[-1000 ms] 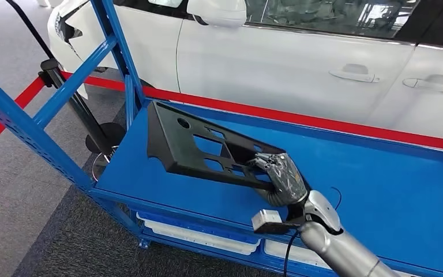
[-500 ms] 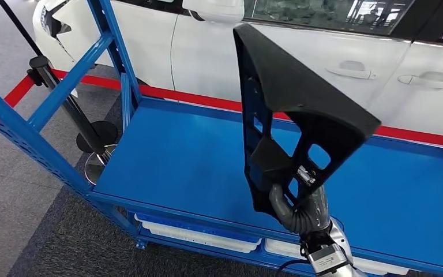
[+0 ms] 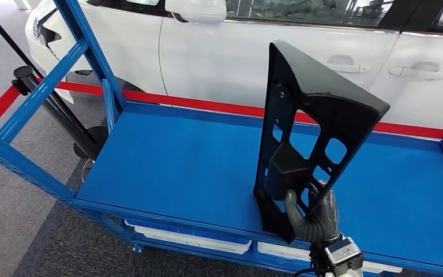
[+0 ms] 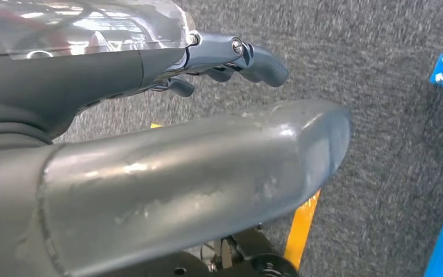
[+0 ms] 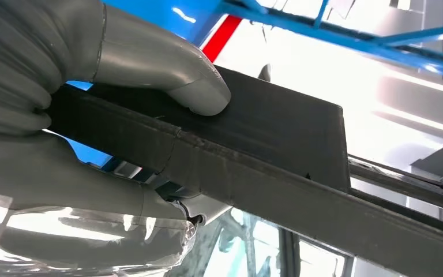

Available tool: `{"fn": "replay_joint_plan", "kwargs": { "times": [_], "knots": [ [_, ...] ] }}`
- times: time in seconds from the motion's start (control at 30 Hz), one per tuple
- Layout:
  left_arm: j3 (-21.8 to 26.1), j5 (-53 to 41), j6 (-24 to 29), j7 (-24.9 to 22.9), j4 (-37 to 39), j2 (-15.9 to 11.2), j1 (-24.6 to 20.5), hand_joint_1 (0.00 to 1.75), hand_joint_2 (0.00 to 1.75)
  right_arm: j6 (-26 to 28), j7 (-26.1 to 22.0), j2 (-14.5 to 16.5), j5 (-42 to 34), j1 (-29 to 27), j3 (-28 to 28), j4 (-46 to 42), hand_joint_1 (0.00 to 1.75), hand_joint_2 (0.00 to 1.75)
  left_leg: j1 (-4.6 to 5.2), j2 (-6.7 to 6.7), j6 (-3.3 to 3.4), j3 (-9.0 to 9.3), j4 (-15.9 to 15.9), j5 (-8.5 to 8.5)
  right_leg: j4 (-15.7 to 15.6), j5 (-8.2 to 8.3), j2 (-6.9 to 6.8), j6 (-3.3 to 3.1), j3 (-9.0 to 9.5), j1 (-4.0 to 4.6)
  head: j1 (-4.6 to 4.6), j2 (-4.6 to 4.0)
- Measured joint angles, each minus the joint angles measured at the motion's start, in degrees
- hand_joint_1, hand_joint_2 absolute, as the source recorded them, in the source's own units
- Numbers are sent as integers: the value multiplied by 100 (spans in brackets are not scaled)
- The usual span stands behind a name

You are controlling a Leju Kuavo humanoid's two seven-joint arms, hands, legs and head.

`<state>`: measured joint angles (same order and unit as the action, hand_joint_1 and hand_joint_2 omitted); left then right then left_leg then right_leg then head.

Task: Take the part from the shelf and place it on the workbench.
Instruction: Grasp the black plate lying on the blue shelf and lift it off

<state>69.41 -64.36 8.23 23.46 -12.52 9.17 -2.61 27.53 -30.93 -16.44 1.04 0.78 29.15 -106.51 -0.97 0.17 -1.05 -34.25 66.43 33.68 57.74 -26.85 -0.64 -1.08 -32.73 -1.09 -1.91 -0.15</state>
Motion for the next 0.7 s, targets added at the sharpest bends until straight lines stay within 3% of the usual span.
{"fn": "replay_joint_plan", "kwargs": {
  "times": [0.07, 0.1, 0.13, 0.2, 0.27, 0.4, 0.47, 0.53, 0.57, 0.6, 0.63, 0.7],
  "knots": [
    [30, -19, 3, -14, 0, 7, 1, 0, 0, -128, -120, 0, 55, -174, -41, -21, 175, 175, 1, -1, -5, -297, 666, 290, 13, 0, 4, -22, -5, 36, -1, 0],
    [38, -31, 5, -14, 0, 7, 7, 0, 0, -236, -220, 0, 87, -287, -61, -49, 175, 175, 4, -1, 1, -335, 767, 279, 25, -3, 12, -28, -8, 53, -1, 0],
    [44, -44, 8, -14, 0, 7, 11, 0, 0, -366, -335, 3, 119, -409, -77, -90, 175, 175, 9, -3, 20, -264, 640, 152, 39, -8, 24, -33, -10, 67, -1, 0],
    [49, -72, 9, -14, 0, 4, 11, 0, 0, -599, -549, 8, 174, -648, -91, -184, 175, 175, 29, -35, 92, 92, -69, -228, 69, -18, 51, -36, -15, 85, 0, 0],
    [51, -93, 9, -14, 0, 2, 4, 0, 0, -695, -667, 12, 200, -824, -93, -260, 175, 175, 51, -73, 153, 353, -636, -436, 108, -18, 80, -14, -34, 107, 1, 0],
    [53, -100, 9, -15, 0, 11, -14, 0, 0, -714, -702, 25, 206, -1015, -120, -349, 175, 175, 55, -40, 250, 381, -798, -553, 120, -1, 131, 106, -60, 101, 1, 0],
    [55, -100, 16, -20, 0, 20, -29, 0, 0, -754, -718, 50, 217, -1073, -141, -363, 175, 175, 24, 2, 330, 332, -857, -664, 406, -312, 132, 160, -169, 84, 1, 0],
    [60, -101, 25, -31, 0, 18, -36, 0, 0, -819, -770, 94, 244, -1130, -151, -365, 175, 175, 27, 33, 367, 238, -861, -749, 1055, -824, 115, 207, -369, 37, 1, 0],
    [65, -103, 27, -40, 0, 16, -36, 0, 0, -848, -805, 122, 260, -1164, -152, -365, 175, 175, 30, 43, 365, 180, -853, -785, 1359, -986, 109, 227, -438, 15, 2, 0],
    [71, -108, 27, -48, 0, 14, -36, 0, 0, -870, -836, 153, 276, -1200, -152, -365, 175, 175, 31, 52, 355, 123, -842, -820, 1523, -1032, 102, 245, -438, -5, 2, 0],
    [76, -114, 27, -57, 0, 14, -36, 0, 0, -886, -860, 188, 288, -1232, -151, -365, 175, 175, 29, 59, 340, 65, -828, -852, 1482, -957, 94, 260, -337, -25, 2, 0],
    [82, -131, 25, -70, 0, 14, -38, 0, 0, -899, -882, 267, 302, -1267, -150, -365, 175, 175, 23, 67, 295, -27, -796, -913, 846, -655, 67, 271, 151, -61, 1, 0]
  ]
}}
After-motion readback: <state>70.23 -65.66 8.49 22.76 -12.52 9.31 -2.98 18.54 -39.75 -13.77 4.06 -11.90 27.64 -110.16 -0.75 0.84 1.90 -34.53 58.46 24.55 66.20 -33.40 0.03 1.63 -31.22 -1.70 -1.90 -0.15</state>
